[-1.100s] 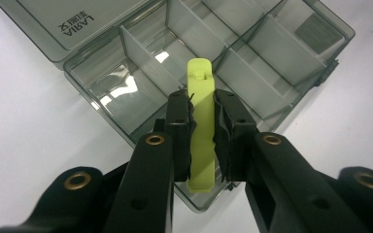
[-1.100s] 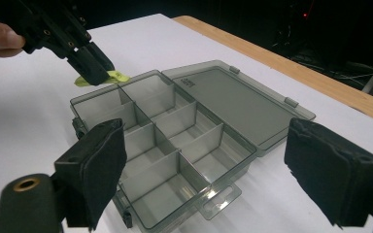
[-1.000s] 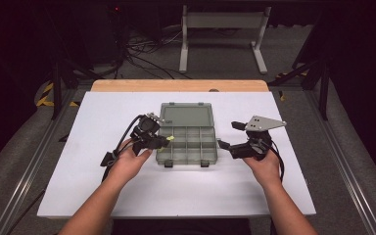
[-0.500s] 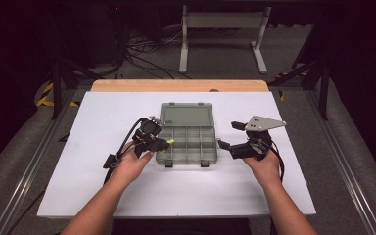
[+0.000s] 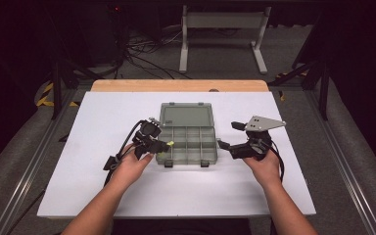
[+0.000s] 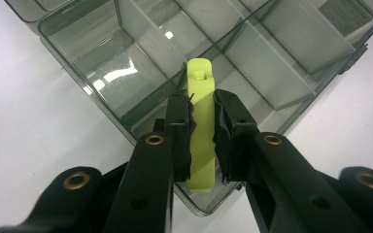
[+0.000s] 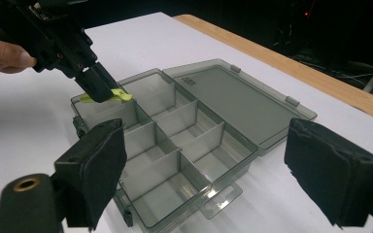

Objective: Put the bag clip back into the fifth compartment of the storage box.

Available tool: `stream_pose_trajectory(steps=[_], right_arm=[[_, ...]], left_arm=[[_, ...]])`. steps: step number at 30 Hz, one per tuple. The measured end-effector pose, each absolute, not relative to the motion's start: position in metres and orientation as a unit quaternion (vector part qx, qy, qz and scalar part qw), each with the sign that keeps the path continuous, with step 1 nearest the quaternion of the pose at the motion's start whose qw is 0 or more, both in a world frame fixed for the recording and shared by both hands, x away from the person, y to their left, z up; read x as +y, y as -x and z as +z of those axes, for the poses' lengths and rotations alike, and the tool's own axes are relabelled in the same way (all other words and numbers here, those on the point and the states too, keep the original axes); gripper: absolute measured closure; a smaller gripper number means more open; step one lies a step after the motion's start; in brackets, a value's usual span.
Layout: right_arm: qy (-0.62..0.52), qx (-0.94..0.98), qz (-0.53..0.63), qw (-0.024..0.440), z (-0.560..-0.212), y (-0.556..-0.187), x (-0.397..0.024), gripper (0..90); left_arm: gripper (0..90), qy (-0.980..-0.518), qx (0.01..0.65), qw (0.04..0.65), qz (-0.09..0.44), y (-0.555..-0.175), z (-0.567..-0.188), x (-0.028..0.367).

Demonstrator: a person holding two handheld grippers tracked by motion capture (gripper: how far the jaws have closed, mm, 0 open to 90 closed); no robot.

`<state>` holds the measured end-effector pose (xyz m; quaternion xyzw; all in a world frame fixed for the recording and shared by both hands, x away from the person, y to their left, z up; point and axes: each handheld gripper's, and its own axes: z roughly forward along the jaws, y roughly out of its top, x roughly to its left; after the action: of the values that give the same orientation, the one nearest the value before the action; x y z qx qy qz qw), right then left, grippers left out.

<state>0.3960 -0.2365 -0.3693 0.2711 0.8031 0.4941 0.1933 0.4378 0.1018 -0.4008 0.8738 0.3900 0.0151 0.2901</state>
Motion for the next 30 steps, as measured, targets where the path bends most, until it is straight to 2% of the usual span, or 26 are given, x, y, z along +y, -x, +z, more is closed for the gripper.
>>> stream_pose_trajectory(steps=[20,25,30], right_arm=[[-0.272,0.804,0.493,0.192,-0.3698,-0.3965,-0.2361,15.9],[-0.272,0.804,0.493,0.191,-0.3700,-0.3967,-0.2360,15.9],[-0.273,0.804,0.492,0.192,-0.3699,-0.3966,-0.2359,17.0]], left_arm=[[77.0,-0.876,0.390,0.283,0.012,-0.4356,-0.4024,0.1021],[73.4,-0.876,0.389,0.285,0.019,-0.4356,-0.4015,0.1030],[76.2,-0.877,0.383,0.289,0.026,-0.4347,-0.3975,0.1059]])
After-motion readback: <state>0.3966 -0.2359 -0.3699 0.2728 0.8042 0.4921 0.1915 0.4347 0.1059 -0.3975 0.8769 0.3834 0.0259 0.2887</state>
